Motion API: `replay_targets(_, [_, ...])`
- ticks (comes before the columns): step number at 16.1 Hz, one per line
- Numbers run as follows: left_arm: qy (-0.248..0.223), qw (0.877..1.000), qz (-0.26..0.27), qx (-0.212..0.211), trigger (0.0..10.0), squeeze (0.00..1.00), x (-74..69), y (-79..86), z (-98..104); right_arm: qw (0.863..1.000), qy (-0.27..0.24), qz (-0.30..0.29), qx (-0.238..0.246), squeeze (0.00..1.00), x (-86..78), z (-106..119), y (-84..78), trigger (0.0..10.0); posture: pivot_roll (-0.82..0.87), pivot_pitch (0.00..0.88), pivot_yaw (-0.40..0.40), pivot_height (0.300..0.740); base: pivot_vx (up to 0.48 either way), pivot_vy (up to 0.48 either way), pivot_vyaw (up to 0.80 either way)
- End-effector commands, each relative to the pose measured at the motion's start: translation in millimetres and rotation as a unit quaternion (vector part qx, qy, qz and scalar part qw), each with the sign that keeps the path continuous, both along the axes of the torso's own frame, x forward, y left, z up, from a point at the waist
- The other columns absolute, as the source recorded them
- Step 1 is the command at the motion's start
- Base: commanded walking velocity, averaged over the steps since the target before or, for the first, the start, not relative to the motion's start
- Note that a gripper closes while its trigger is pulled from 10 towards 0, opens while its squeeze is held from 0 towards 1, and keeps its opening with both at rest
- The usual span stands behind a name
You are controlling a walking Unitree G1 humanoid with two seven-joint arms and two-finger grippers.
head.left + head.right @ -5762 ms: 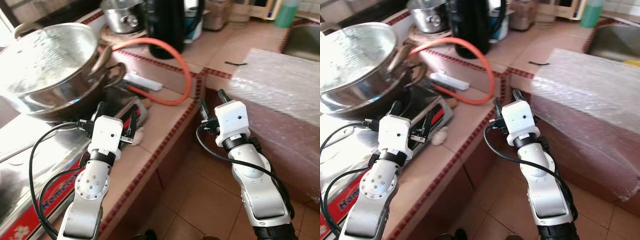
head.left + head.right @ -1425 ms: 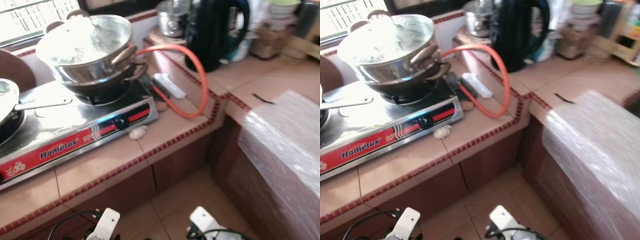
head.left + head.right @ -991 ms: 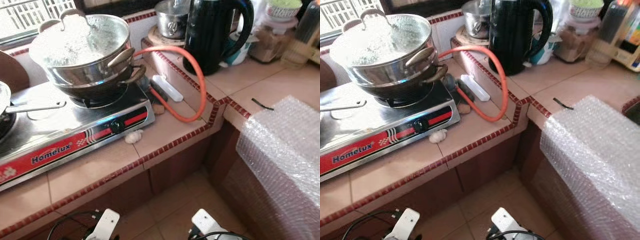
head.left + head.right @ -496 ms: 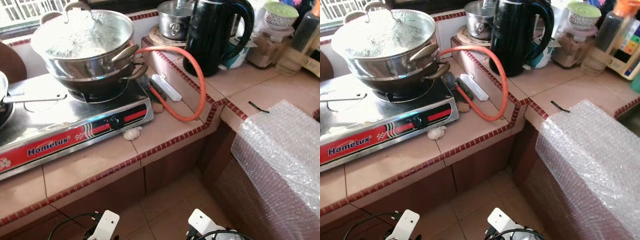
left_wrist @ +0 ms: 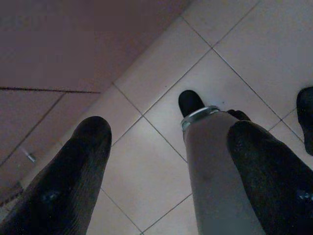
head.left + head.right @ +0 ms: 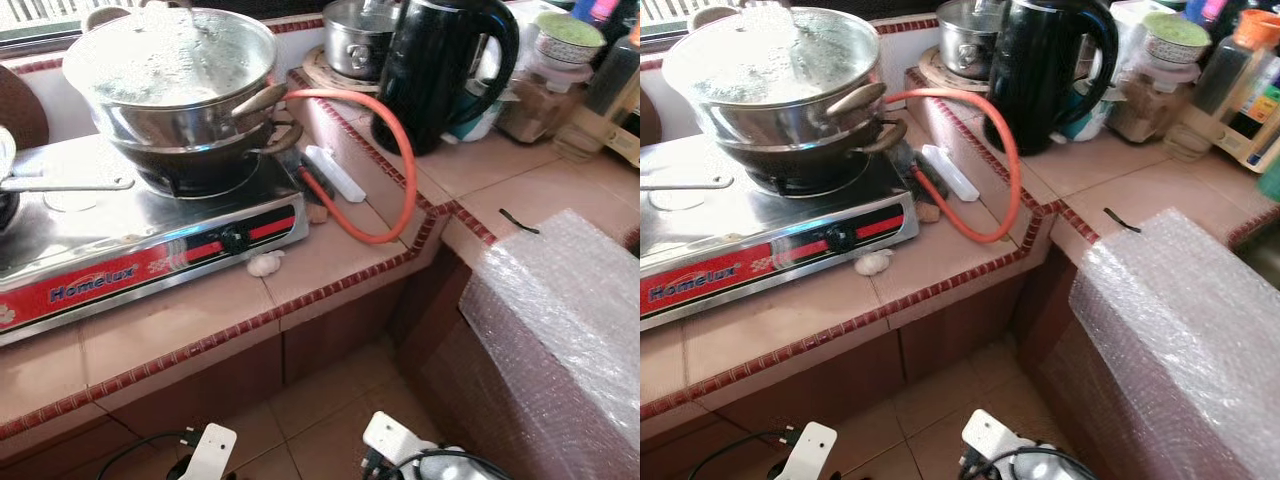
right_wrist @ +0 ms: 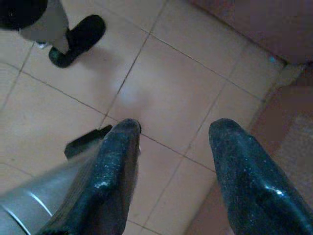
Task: Kitchen organization
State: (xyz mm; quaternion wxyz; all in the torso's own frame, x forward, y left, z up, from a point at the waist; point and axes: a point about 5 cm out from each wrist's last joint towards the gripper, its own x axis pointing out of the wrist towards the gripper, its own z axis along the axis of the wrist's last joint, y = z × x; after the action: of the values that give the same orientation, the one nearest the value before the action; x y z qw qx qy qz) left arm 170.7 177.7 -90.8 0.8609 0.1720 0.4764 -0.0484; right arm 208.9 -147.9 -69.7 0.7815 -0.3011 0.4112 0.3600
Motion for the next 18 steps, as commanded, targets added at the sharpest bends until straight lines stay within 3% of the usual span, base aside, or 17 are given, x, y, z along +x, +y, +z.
replay_targets(1, [0.01, 1.0, 0.005, 0.006, 10.0, 0.0, -5.9, 2.3, -2.5, 1.0, 0.009, -0.007, -0.005, 0.0, -4.9, -2.1, -10.5, 10.0, 0.01, 0.147, -0.072, 0.74, 0.0, 0.0, 0.0])
replay_targets(4, [0.013, 1.0, -0.022, 0.015, 10.0, 0.0, -4.0, 2.8, -1.7, 1.0, 0.008, -0.018, 0.003, 0.0, -2.1, -1.9, 2.1, 10.0, 0.0, 0.148, -0.054, 0.74, 0.0, 0.0, 0.0])
replay_targets(7, [0.013, 0.999, -0.038, 0.021, 10.0, 0.0, -2.9, 3.0, -1.2, 0.999, 0.013, -0.038, 0.002, 0.0, -5.3, -4.0, -2.0, 10.0, -0.01, 0.15, -0.032, 0.74, 0.0, 0.0, 0.0])
replay_targets(13, [0.022, 0.998, -0.062, 0.015, 10.0, 0.0, -0.7, -1.0, -0.9, 0.988, 0.013, -0.15, 0.03, 0.0, -6.8, -6.8, 0.3, 10.0, -0.05, 0.161, 0.019, 0.74, 0.0, 0.0, 0.0])
replay_targets(14, [0.021, 0.998, -0.058, 0.006, 10.0, 0.0, 0.9, -4.9, -0.6, 0.979, -0.001, -0.199, 0.045, 0.0, -1.8, -4.5, 0.9, 10.0, -0.06, 0.17, 0.03, 0.74, 0.0, 0.0, 0.0])
replay_targets(16, [0.009, 0.998, -0.064, 0.0, 10.0, 0.0, 8.4, -15.9, 2.0, 0.933, -0.039, -0.347, 0.083, 0.0, 11.2, 2.8, -12.5, 10.0, -0.09, 0.187, 0.048, 0.74, 0.0, 0.0, 0.0])
replay_targets(18, [0.005, 0.998, -0.068, -0.001, 10.0, 0.0, 13.4, -25.3, 3.7, 0.906, -0.038, -0.41, 0.097, 0.0, 10.1, 2.8, -25.5, 10.0, -0.12, 0.204, 0.071, 0.74, 0.0, 0.0, 0.0])
